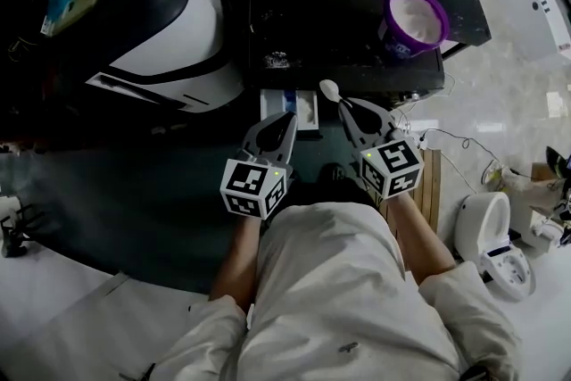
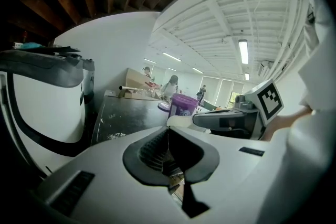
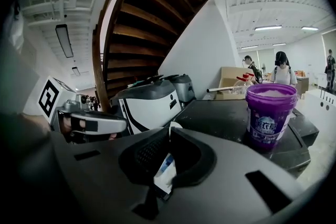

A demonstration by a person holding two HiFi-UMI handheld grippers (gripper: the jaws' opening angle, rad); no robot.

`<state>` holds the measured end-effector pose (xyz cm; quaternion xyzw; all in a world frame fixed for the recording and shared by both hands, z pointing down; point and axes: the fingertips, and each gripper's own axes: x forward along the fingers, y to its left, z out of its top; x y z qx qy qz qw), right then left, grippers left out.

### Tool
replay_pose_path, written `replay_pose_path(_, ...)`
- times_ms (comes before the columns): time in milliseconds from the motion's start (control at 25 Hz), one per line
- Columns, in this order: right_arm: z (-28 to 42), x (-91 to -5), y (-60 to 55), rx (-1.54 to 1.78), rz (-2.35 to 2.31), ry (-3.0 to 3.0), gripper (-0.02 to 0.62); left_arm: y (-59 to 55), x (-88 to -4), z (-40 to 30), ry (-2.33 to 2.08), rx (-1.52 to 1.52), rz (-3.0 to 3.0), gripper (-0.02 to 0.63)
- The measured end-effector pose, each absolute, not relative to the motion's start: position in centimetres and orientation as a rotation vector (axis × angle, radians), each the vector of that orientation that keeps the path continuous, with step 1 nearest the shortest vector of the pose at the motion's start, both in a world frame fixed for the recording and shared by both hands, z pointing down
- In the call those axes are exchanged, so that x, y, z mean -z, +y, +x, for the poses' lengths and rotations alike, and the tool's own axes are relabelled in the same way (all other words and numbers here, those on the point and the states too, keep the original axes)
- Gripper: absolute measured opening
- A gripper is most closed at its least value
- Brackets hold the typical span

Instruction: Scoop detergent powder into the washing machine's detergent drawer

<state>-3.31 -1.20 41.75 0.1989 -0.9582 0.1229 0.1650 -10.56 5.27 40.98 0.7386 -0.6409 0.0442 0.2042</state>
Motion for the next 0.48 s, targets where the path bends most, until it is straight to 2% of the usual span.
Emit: replay_pose_path(480,-1.6,-38.6,-1.9,-0.342,0.394,-2.82,0.011,5.0,-38.5,-8.5,-1.956,-0.101,1.984,0.02)
